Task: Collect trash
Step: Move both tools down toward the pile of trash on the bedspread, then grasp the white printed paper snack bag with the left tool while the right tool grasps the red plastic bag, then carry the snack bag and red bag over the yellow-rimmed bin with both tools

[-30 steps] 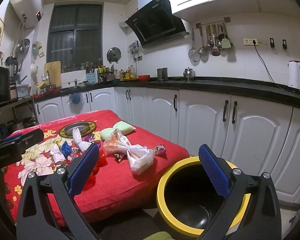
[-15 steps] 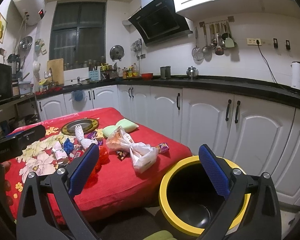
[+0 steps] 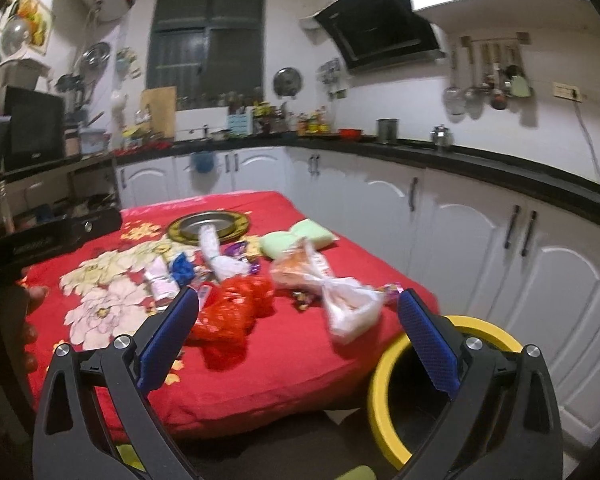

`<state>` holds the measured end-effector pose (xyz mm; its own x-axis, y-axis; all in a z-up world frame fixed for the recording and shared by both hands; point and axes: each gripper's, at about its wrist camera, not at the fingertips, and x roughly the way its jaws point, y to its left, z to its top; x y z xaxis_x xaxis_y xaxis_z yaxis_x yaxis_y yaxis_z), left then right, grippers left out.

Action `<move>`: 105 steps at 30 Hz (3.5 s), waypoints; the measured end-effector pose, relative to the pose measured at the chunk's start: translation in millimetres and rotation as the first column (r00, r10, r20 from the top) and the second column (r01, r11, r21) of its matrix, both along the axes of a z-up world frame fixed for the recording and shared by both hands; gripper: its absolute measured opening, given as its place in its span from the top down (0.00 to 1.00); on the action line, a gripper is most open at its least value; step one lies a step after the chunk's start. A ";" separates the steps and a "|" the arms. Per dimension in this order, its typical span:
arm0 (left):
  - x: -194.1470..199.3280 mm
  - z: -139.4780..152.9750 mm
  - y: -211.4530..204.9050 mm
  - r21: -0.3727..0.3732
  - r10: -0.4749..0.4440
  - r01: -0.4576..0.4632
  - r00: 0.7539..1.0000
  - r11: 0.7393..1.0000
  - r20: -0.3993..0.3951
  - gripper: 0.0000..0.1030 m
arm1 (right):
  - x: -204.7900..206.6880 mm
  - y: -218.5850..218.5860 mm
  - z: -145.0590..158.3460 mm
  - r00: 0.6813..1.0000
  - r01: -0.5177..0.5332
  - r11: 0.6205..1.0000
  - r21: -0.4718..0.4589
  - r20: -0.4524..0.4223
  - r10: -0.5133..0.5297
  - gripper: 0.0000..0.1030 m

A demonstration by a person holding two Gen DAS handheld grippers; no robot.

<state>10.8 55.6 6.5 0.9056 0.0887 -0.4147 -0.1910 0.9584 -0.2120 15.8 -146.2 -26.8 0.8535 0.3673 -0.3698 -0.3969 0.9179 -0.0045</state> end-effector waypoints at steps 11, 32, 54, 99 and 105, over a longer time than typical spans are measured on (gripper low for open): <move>10.5 -9.6 58.0 -0.074 0.120 -0.124 0.991 0.989 -0.063 0.10 | 37.5 53.7 -20.1 0.981 -0.148 0.988 -0.029 -0.130 0.144 0.06; 90.2 -95.2 80.0 -0.460 -0.029 -0.131 0.945 0.878 -0.325 0.13 | 107.7 81.3 -93.8 0.856 -0.219 0.976 0.015 -0.476 0.200 0.71; 85.9 -100.9 76.0 -0.528 -0.108 -0.079 0.943 0.845 -0.314 0.79 | 81.2 70.8 -77.2 0.905 -0.241 0.970 0.018 -0.357 0.232 0.85; 35.2 7.1 -13.1 -0.129 -0.217 0.216 0.976 0.968 0.007 0.79 | 45.8 -9.2 0.4 0.976 -0.155 0.984 0.086 -0.141 0.166 0.87; 40.6 6.0 -30.6 -0.131 -0.253 0.251 0.968 0.959 0.006 0.79 | 48.4 -36.1 0.9 0.984 -0.095 0.991 0.097 -0.143 0.108 0.87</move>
